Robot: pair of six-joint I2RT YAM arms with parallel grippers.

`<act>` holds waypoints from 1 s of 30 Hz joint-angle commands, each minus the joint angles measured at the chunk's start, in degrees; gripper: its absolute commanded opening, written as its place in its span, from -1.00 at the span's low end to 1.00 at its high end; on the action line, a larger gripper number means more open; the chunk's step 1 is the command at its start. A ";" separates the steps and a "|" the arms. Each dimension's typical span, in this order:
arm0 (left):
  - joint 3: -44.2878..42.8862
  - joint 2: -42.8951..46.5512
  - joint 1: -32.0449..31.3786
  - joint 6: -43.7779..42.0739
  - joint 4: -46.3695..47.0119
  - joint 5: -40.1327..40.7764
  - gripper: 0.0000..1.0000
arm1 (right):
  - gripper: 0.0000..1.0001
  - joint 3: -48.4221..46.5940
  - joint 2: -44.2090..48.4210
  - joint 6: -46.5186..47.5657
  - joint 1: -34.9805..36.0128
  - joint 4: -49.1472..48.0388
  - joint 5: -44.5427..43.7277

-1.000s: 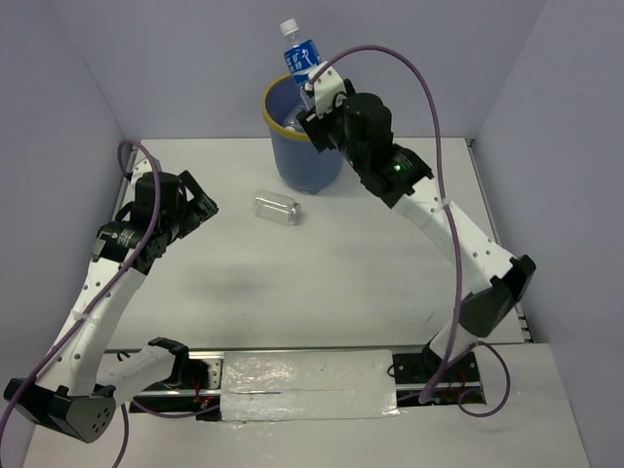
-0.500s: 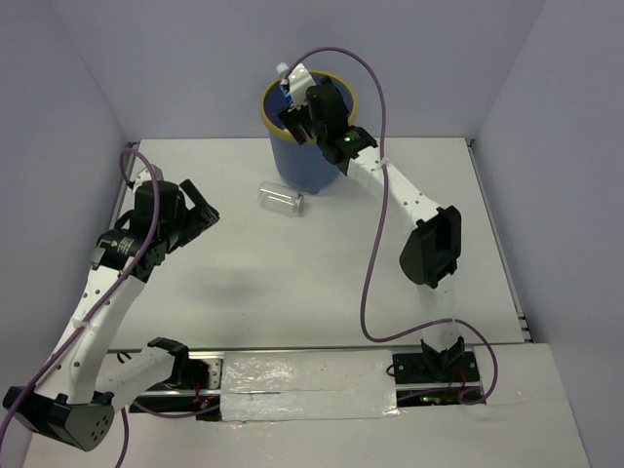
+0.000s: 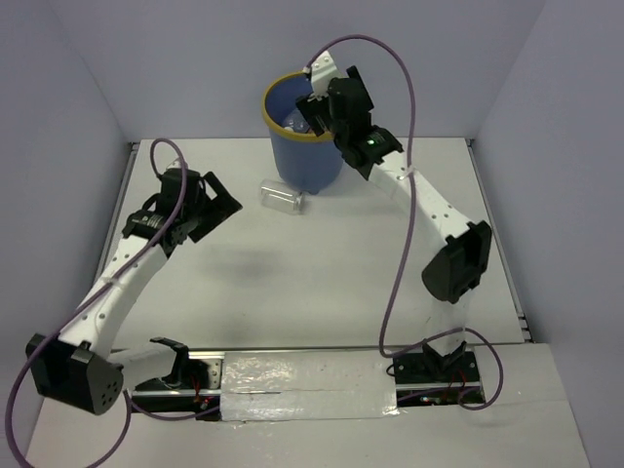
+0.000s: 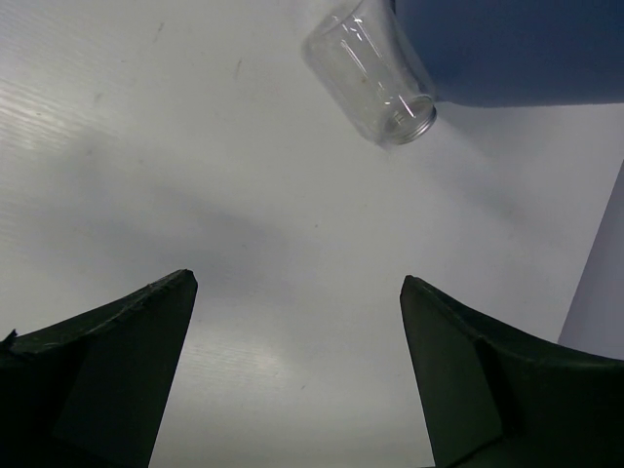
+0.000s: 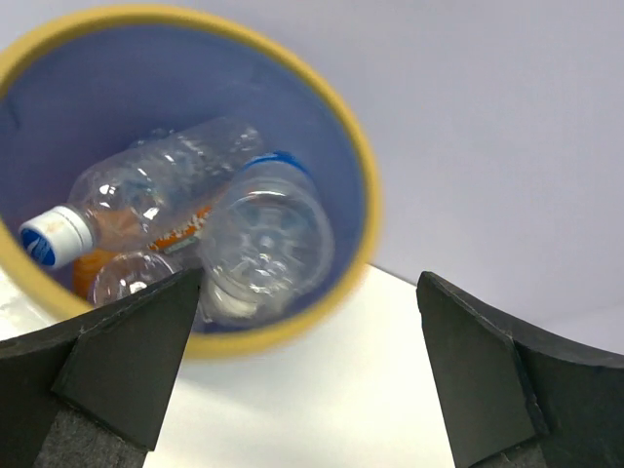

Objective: Put the plastic bottles in the bin

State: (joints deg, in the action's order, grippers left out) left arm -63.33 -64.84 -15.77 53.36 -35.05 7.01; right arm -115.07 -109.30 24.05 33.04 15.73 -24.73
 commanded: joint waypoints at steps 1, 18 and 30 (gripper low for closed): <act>-2.49 -6.93 0.39 2.88 7.71 -4.54 0.99 | 1.00 3.52 12.14 -2.16 0.36 -3.86 -0.41; -13.91 -34.73 -0.22 12.99 21.16 -12.45 0.99 | 0.99 36.03 43.10 -19.04 0.71 -0.17 5.05; -20.34 -45.82 -3.22 24.06 21.42 -1.21 0.99 | 0.99 43.61 53.74 -23.61 0.89 11.61 1.35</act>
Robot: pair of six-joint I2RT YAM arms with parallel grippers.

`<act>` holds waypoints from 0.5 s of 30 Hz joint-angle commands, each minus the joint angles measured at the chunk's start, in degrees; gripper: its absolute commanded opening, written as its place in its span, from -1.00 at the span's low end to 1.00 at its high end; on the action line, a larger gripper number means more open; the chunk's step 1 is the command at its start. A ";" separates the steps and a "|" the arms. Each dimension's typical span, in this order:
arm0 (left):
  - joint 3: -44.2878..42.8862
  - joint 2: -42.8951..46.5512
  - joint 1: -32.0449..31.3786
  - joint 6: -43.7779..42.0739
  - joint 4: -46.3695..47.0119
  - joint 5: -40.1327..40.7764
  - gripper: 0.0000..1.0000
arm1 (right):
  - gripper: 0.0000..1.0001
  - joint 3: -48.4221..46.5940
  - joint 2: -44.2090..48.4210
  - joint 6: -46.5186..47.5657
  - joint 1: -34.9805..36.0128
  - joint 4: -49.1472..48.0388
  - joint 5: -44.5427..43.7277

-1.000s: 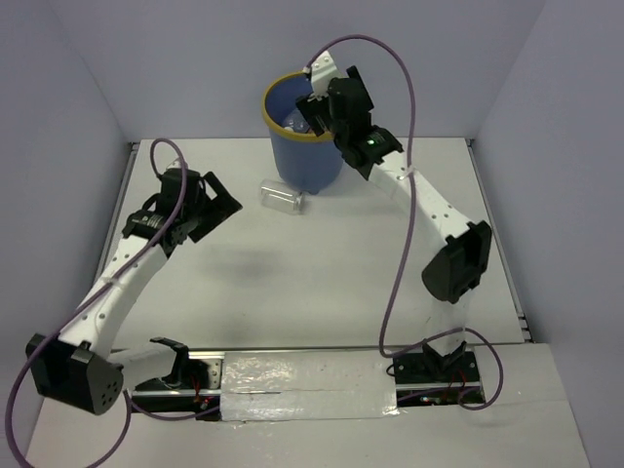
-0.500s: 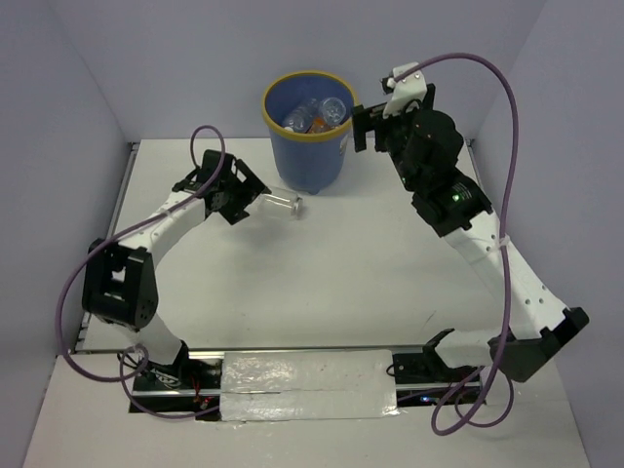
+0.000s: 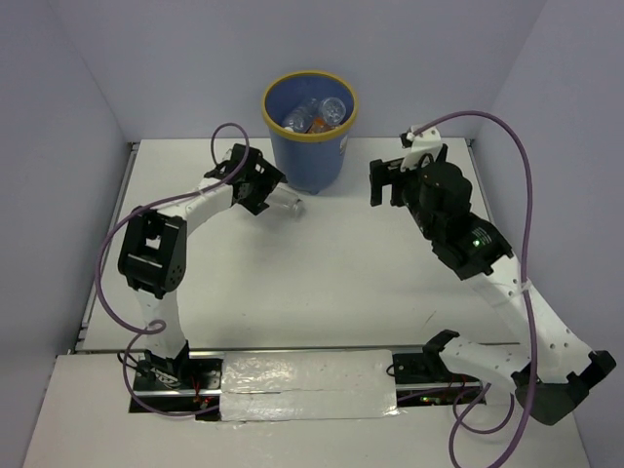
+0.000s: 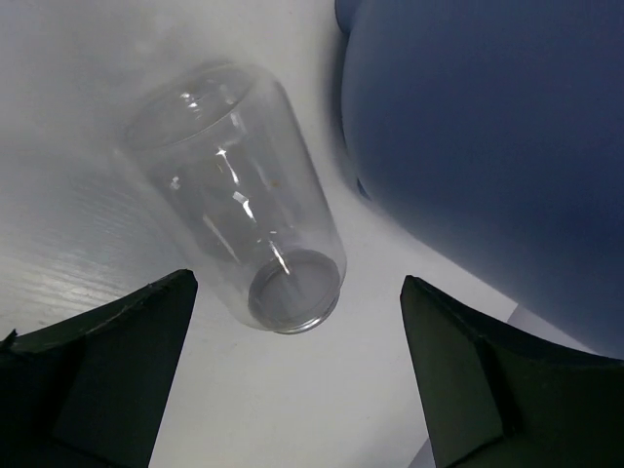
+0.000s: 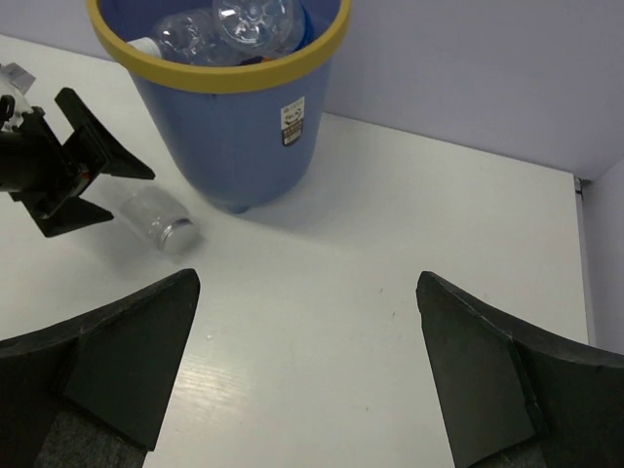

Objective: Put the plastic bottles in the bin

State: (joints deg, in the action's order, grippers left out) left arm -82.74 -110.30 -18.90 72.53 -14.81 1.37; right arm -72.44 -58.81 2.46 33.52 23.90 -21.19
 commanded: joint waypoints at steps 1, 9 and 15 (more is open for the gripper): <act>-0.76 -1.14 -0.18 5.68 1.36 4.87 0.99 | 0.99 1.60 4.13 -2.11 0.50 3.87 -2.54; -6.36 -8.34 -1.58 9.38 3.82 5.93 0.99 | 1.00 4.59 10.11 -2.28 0.32 5.54 -3.51; -11.39 -13.98 -3.43 9.91 1.80 7.25 0.92 | 0.99 5.56 11.43 -3.86 0.32 7.04 -3.42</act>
State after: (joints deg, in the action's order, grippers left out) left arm -91.90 -124.11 -21.19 80.97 -13.78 7.03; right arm -67.66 -48.31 0.36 33.56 29.78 -23.59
